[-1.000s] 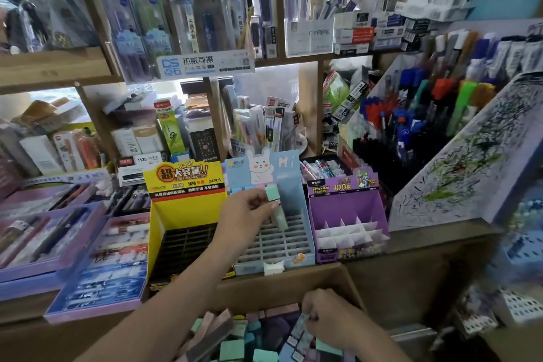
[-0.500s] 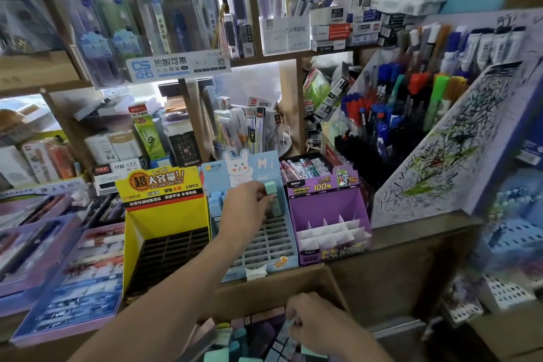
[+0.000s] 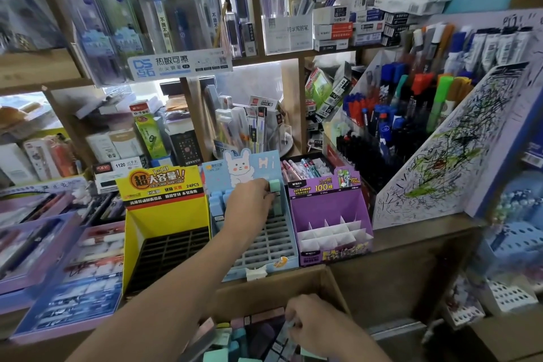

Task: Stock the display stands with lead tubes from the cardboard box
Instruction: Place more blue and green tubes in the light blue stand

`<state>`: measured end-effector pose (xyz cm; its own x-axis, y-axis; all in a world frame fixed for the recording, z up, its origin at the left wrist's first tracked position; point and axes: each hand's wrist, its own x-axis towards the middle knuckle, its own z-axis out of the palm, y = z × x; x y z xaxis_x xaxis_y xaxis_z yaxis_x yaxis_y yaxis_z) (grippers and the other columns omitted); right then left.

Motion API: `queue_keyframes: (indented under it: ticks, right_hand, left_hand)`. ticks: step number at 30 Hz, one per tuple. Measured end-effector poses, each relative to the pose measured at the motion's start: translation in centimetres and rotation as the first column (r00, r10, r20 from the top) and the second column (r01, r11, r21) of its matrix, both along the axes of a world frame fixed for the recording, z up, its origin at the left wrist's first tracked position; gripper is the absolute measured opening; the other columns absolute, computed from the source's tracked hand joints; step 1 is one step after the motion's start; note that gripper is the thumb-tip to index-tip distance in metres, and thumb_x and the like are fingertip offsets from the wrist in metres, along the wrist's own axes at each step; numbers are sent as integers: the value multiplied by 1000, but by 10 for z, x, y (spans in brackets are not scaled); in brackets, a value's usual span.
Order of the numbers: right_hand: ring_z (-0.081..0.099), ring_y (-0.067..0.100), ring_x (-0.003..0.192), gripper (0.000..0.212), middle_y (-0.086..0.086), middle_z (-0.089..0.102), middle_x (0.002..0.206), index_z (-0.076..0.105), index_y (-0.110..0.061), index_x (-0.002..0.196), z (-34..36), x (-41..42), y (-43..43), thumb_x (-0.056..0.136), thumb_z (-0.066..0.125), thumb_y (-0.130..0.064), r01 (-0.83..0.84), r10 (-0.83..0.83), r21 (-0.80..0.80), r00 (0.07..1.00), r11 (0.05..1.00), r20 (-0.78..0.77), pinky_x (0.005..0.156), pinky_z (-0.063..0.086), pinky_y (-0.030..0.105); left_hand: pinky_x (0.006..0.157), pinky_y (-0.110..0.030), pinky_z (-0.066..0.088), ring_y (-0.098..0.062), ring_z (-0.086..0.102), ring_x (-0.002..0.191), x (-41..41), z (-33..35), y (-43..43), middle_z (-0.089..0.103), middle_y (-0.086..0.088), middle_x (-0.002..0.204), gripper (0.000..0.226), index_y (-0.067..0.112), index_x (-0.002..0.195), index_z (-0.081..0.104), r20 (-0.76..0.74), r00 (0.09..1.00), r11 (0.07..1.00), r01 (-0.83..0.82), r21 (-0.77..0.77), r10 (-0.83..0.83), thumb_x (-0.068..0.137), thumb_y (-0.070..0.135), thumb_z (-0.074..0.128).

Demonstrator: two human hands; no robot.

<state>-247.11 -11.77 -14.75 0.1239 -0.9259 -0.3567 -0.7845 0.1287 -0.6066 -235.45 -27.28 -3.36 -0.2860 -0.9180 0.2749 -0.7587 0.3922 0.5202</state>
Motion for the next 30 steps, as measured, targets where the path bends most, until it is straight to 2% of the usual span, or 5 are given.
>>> queue_keyframes:
  ticks: [12,19,21,25,30]
  right_hand:
    - [57,13,108,21,-11,49,112,63,-31,114,3,1,-1,94,62,-38,-12,13,20,1000,1000,-13,96,48,29]
    - [57,13,116,21,-7,54,123,62,-30,115,6,1,1,95,62,-37,-7,8,17,1000,1000,-20,104,46,33]
    - [57,14,115,21,-7,56,124,62,-31,116,6,2,1,95,62,-38,1,0,19,1000,1000,-22,104,47,32]
    - [59,14,112,21,-7,60,120,64,-31,114,3,2,-1,94,63,-39,23,-22,53,1000,998,-3,100,49,33]
    - [62,14,107,16,-6,63,118,63,-33,105,-5,1,-3,90,61,-38,29,-29,54,1000,998,7,97,53,33]
  left_hand:
    - [77,-46,58,-35,67,83,-11,2,6,71,-17,86,19,4,86,67,132,990,999,-38,-19,40,94,5,50]
    - [60,-20,36,-16,46,84,-18,-8,15,59,-2,98,16,12,101,69,354,913,975,-158,-155,204,98,14,53]
    - [55,-19,29,-13,36,80,-19,-12,14,49,1,94,15,12,99,70,320,926,977,-170,-125,202,98,13,55]
    - [66,-34,60,-21,66,73,-8,-17,14,72,-11,90,16,2,93,72,90,990,991,-114,69,107,96,7,56]
    - [65,-39,64,-9,74,67,19,-15,34,75,-2,82,16,12,105,72,-178,982,987,-35,156,63,99,11,58]
